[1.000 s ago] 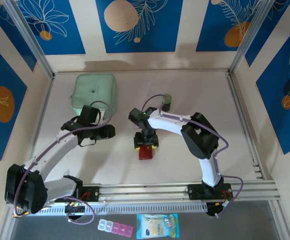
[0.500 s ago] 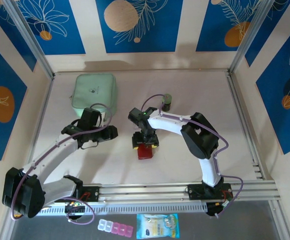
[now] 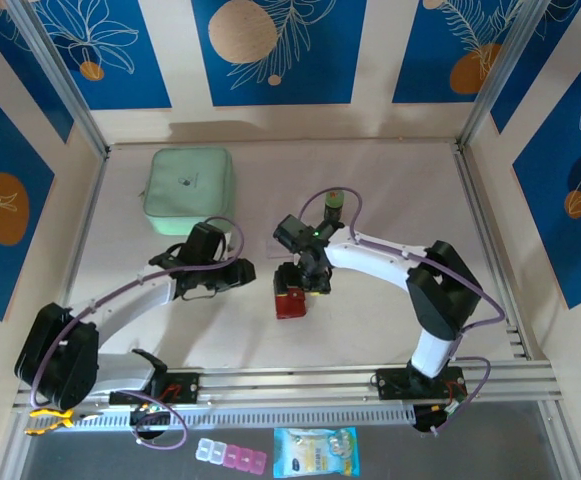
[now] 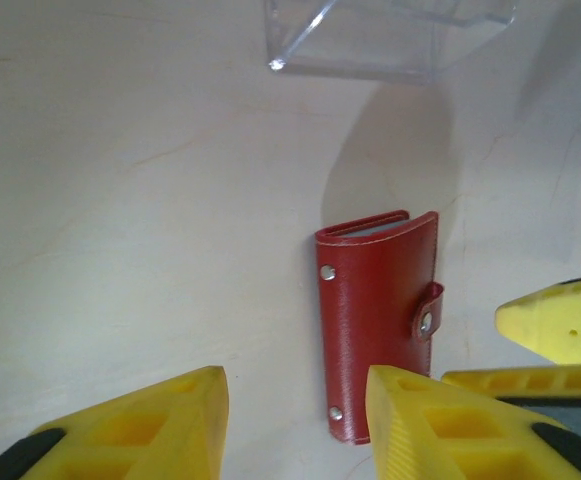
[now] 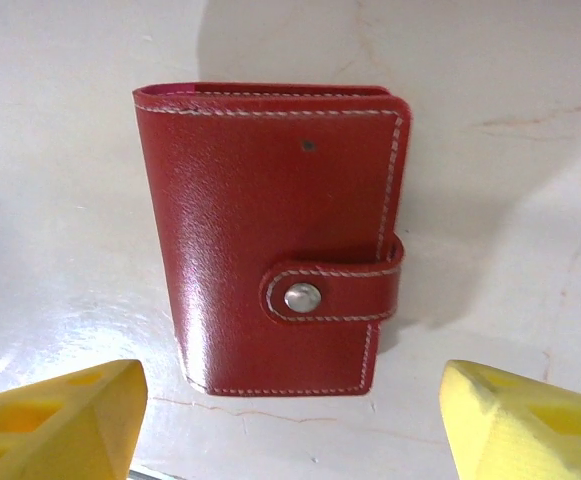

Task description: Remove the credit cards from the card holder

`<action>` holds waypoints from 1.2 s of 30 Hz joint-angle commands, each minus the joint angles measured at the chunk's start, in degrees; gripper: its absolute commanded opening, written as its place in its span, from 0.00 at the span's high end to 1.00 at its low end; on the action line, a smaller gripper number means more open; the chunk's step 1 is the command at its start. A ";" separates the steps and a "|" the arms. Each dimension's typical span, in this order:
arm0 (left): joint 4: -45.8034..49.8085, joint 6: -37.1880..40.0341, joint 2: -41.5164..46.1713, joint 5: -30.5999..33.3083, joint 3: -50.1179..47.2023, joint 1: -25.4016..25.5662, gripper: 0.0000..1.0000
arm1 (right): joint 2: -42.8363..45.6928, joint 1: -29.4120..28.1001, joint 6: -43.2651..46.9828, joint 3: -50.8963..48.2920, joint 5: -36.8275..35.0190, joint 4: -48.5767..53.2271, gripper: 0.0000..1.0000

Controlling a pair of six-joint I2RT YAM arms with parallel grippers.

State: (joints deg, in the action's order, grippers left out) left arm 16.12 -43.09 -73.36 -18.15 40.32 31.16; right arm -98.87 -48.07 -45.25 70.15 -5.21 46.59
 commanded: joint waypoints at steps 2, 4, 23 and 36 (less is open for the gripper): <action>-6.81 -4.08 -2.27 -2.69 -1.00 2.41 0.68 | 4.09 1.12 -1.71 -3.46 -0.48 -1.55 0.27; -9.43 -5.55 -3.36 -3.11 -1.59 3.53 0.71 | 5.44 1.39 -2.41 -5.39 0.04 -2.67 0.29; -25.37 -16.95 -9.59 -1.99 -8.90 8.40 0.95 | -0.19 -1.20 -0.22 -1.97 -1.84 -1.91 0.63; -23.93 -16.75 -6.42 -1.77 -10.16 7.08 0.96 | -6.83 -2.90 2.26 4.12 -4.14 2.00 0.64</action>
State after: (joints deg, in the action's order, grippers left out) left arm -7.33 -59.66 -81.03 -20.32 30.98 38.65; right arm -104.53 -50.43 -44.07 72.69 -8.21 45.89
